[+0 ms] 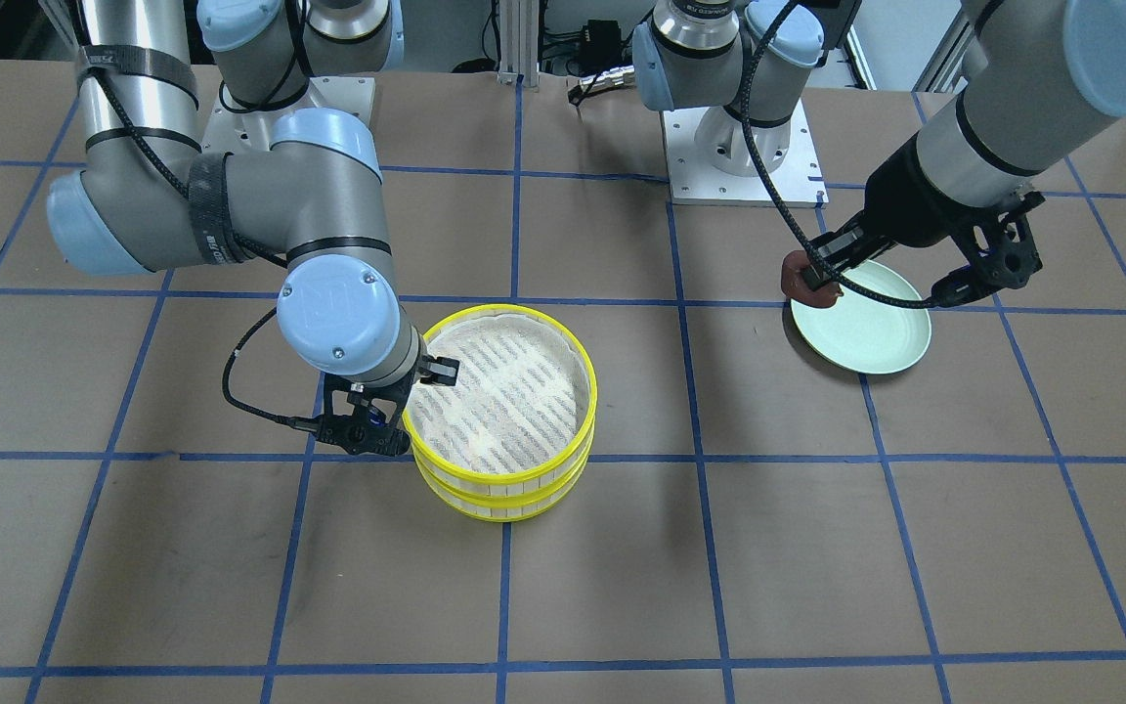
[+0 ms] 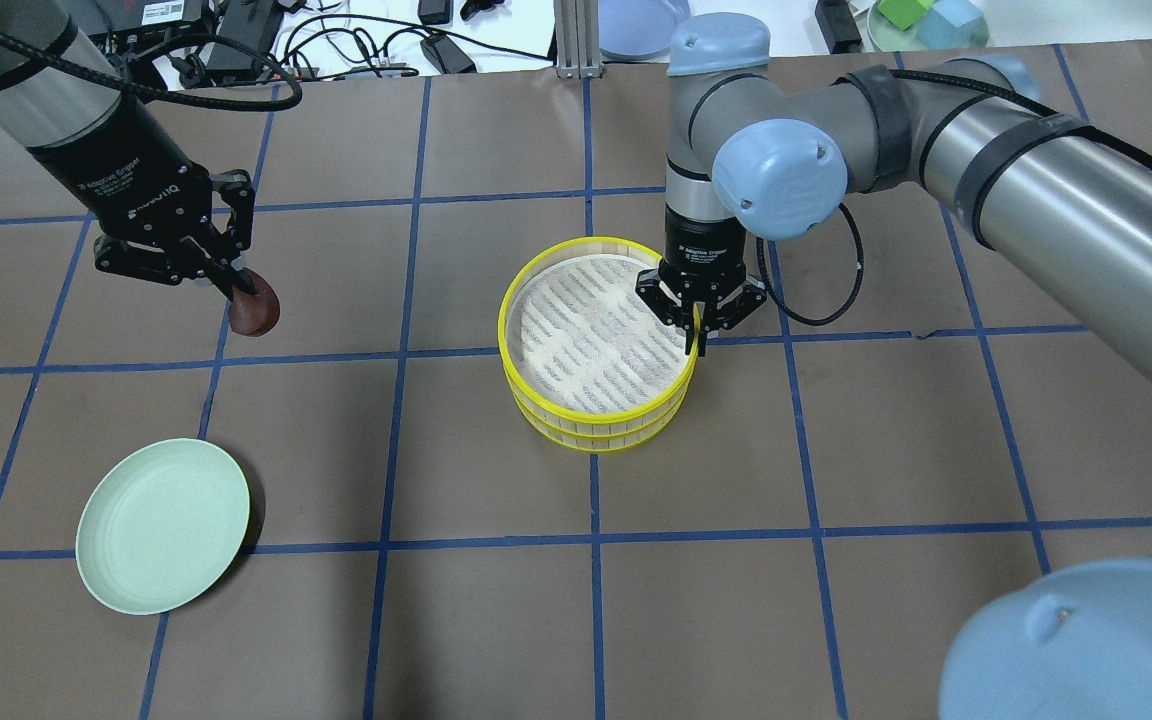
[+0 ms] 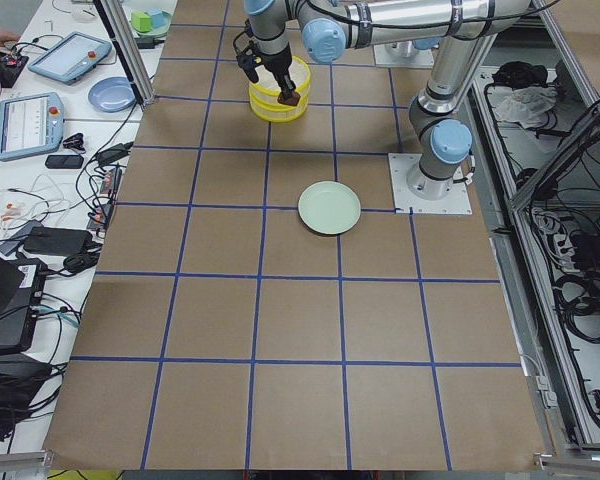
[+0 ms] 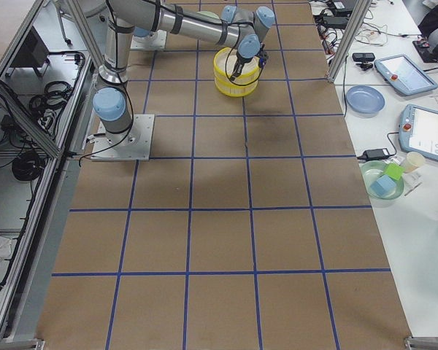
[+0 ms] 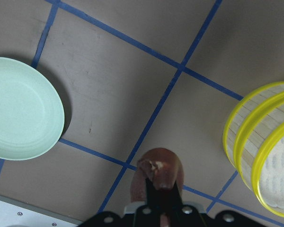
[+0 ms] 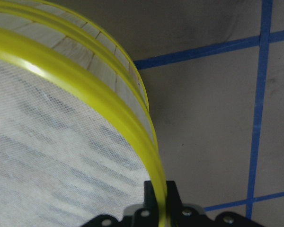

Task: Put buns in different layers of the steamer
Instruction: 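Lift the brown bun with the left gripper and hold it above the table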

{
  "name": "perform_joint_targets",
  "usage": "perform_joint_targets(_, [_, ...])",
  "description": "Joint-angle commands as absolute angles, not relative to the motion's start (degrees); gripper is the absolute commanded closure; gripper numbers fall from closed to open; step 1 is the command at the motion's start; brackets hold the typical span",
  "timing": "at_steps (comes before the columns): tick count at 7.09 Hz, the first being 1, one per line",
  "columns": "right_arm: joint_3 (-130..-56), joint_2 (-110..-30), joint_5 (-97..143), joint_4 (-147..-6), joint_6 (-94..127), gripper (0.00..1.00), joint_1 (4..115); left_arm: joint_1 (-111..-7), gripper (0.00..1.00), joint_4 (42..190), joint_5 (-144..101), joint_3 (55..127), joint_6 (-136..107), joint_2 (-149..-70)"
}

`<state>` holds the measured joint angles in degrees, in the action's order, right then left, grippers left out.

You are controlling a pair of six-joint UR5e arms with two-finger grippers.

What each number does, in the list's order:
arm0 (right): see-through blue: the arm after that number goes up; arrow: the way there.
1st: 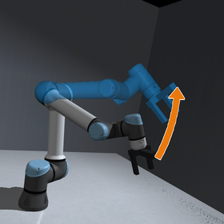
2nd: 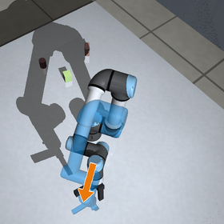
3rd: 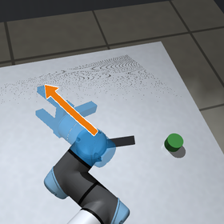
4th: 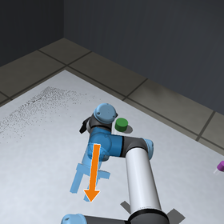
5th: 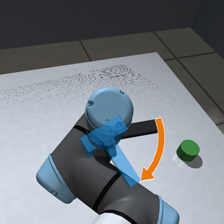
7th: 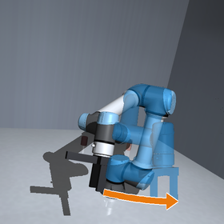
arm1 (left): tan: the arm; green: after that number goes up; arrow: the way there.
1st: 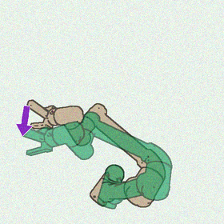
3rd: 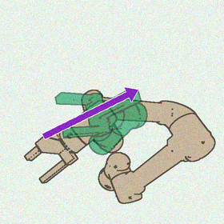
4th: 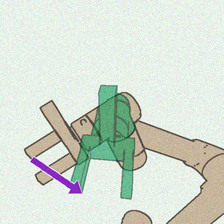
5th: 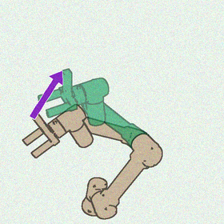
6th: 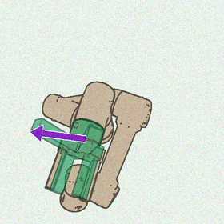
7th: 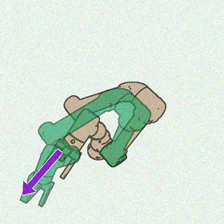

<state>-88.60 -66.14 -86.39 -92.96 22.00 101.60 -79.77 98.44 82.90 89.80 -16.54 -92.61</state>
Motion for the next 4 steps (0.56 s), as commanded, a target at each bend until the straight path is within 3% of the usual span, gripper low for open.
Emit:
perform_joint_targets(1, [-87.81, -66.09, -85.87, -92.99, 22.50, 1.00, 101.60, -79.89, 1.00, 98.44, 83.05, 89.82, -16.61, -92.55])
perform_joint_targets(4, [-87.89, -65.48, -86.13, -92.81, 22.59, 1.00, 101.60, -79.89, 1.00, 98.44, 82.97, 89.82, -16.61, -92.64])
